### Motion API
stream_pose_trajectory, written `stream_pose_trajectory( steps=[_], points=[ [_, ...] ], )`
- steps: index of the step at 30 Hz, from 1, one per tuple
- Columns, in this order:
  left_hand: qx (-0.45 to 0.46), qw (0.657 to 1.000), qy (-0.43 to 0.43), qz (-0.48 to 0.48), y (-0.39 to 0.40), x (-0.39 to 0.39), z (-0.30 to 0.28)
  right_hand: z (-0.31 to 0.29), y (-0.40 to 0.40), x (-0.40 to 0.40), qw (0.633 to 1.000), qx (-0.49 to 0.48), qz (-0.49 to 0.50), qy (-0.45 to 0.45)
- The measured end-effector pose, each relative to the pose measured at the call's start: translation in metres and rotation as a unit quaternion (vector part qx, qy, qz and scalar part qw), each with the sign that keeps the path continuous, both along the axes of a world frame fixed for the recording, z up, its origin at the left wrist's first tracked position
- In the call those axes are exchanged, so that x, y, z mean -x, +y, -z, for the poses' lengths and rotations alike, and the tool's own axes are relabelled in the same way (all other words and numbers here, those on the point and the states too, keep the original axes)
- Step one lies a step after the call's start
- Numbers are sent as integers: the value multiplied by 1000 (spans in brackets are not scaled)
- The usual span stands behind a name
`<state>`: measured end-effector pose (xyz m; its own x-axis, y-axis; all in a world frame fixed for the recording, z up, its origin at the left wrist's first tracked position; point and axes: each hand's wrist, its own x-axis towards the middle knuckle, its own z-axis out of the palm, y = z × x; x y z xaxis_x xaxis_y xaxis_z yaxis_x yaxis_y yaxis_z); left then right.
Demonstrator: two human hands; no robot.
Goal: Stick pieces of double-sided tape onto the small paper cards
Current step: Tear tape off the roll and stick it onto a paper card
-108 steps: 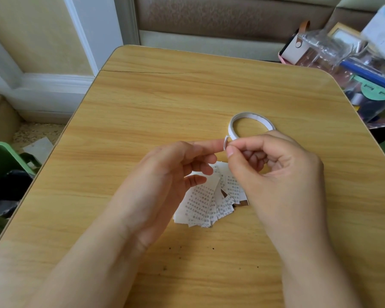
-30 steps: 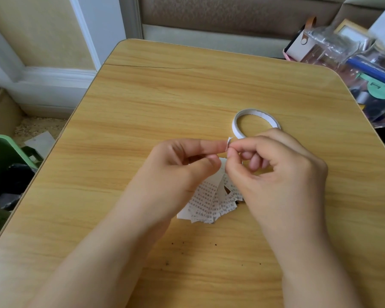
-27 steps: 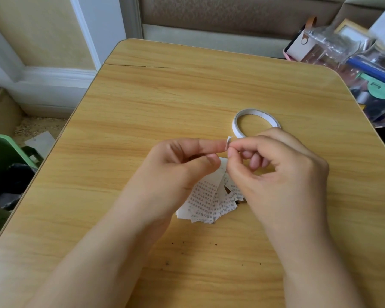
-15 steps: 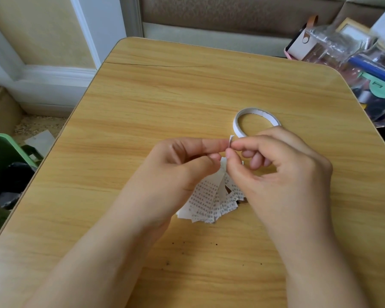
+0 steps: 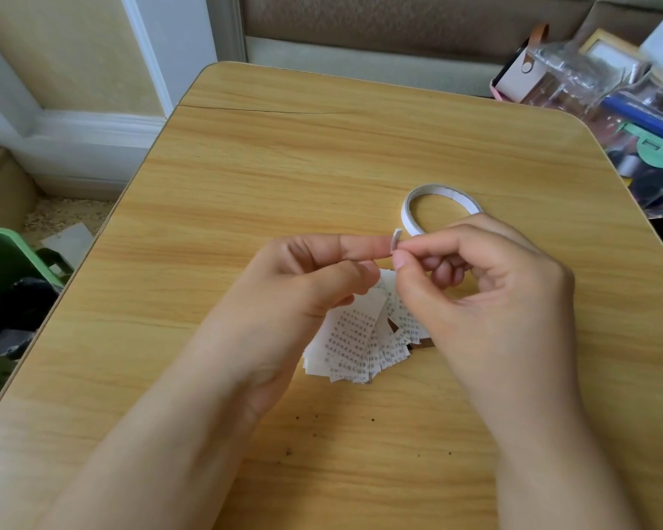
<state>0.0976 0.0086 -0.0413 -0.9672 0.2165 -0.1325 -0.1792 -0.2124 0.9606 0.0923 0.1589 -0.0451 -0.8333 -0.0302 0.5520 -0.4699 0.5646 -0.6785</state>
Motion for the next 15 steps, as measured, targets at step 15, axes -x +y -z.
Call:
stream_pose_trajectory(
  steps=[15],
  points=[
    [-12, 1000, 15, 8, 1, -2, -1, -1, 0, -1, 999, 33, -7, -24]
  ],
)
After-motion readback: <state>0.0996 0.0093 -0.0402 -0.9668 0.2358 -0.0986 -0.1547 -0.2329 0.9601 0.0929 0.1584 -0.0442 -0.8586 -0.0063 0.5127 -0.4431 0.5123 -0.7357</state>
